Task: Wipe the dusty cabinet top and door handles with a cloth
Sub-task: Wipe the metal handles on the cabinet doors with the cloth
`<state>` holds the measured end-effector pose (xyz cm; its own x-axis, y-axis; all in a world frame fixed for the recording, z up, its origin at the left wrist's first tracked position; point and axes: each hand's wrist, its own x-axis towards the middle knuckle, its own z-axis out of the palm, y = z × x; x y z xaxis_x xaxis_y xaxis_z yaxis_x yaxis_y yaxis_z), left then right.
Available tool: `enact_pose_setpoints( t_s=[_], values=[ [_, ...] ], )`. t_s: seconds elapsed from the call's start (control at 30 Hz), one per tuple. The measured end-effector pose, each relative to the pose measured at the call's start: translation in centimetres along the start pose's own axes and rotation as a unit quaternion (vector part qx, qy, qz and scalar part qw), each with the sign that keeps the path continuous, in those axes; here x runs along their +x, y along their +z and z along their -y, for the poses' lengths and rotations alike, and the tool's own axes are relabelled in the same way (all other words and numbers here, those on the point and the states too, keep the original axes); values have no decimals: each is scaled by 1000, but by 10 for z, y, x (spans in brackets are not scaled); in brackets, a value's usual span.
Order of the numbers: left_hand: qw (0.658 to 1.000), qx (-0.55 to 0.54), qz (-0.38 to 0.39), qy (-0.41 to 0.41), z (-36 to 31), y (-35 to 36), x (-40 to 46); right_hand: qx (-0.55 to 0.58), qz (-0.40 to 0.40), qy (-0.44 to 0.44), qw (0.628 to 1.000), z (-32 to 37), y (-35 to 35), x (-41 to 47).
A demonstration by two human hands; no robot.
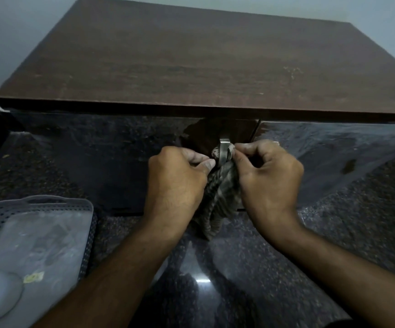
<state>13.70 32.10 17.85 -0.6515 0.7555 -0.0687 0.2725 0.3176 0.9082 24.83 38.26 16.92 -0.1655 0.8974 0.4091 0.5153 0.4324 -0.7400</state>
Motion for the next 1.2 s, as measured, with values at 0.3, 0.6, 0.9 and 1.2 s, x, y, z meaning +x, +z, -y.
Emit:
enact_pose_setpoints(
  t_s=[0.3,0.6,0.9,1.2],
  values=[
    [1000,-14,-7,-13,-2,-5,1,-7,-41,-73,997,14,-18,-7],
    [979,-184,35,-83,-1,-14,-4,-28,64,-158,985,7,9,-21],
    [988,-131,-75,18,-5,-3,1,22,71,-116,990,22,-7,-23],
    [980,-19,-130,147,0,12,-9,10,66,-64,996,21,-20,-9]
  ],
)
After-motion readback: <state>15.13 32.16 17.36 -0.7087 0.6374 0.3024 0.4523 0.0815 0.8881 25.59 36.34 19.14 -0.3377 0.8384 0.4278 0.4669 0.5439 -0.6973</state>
